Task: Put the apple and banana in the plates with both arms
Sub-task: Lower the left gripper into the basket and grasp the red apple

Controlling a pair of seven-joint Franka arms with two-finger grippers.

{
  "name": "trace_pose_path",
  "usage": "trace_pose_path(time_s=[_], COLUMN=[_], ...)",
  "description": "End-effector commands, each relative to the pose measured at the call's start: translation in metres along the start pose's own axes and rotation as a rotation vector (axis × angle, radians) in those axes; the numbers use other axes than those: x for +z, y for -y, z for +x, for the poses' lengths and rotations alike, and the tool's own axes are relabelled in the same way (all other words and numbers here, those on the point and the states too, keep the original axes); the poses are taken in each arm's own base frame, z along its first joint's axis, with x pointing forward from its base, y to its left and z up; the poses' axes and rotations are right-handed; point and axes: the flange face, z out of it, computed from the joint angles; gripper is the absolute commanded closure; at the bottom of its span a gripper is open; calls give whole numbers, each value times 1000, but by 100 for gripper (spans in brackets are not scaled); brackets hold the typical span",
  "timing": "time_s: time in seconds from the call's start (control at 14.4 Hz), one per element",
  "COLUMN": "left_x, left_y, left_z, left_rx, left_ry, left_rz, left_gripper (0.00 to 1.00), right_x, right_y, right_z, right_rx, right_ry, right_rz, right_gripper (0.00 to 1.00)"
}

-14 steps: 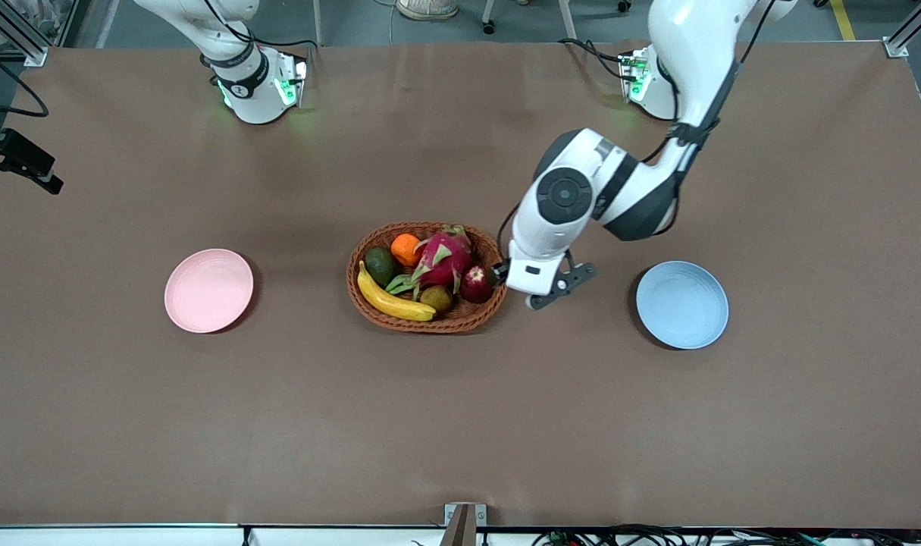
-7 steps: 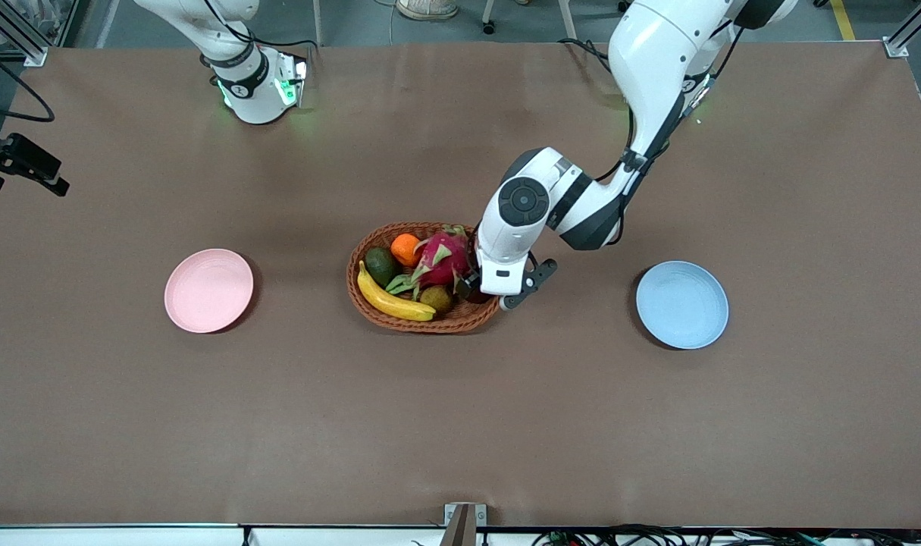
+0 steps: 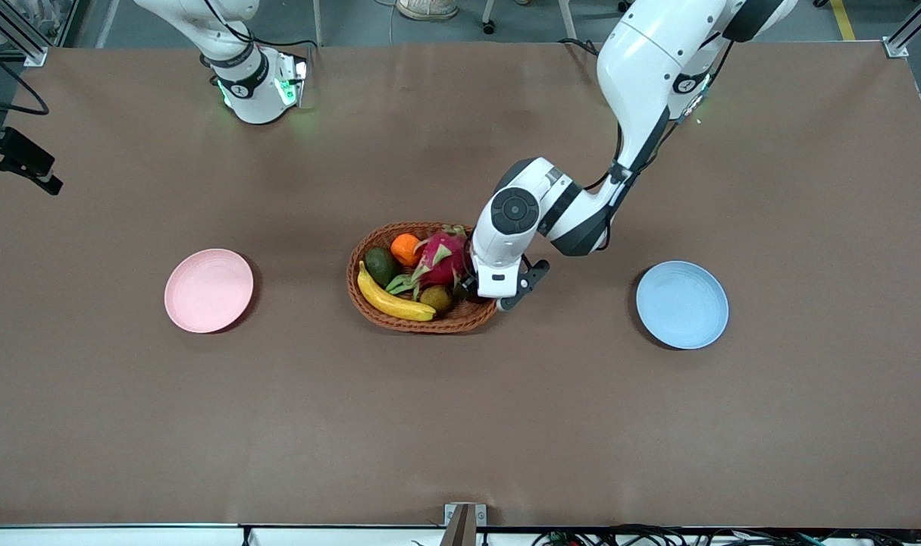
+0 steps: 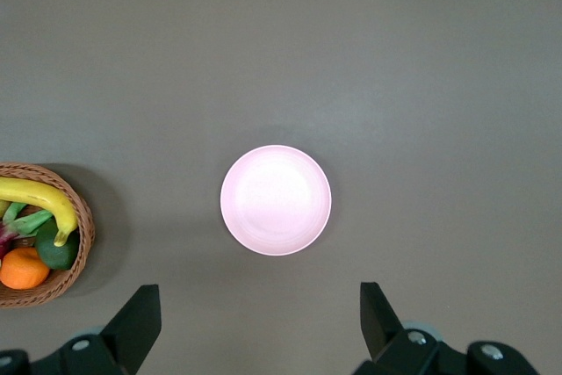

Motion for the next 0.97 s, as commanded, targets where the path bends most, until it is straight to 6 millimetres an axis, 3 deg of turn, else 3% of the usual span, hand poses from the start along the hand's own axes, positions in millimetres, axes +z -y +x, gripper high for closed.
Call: trace_pose_path(time_s=[0.0,0.21,0.35,0.49,0.62,0.76,0.9], left_x=[5,12,13,11,5,-6,-30], left_y=[-4,-4,-5,-7,-8,-9,-8], left_z=[-6,-5,-5,-6,-6,-8,-8], left_rx=[-14,-22,-25,-23,-18,-16,-14], left_ry=[-4,0,2,4,1,-3,-7], left_rz=[-12,-19,-28,-33,-39,-45,-32], left_gripper=[13,30,52,80,98,99,100], right_x=[1,0,-3,-2,2,12,29], right_y=[18,23,23,23,16,14,6], right_z=[4,10,10,11,15,22,32], right_rx=[-45,-48,-44,-40,-28,-26,-23], right_ry=[2,-2,-9,-10,-15,-13,0], right_rz=[-5,2,0,6,4,1,-10], right_gripper=[0,0,0,0,0,0,0])
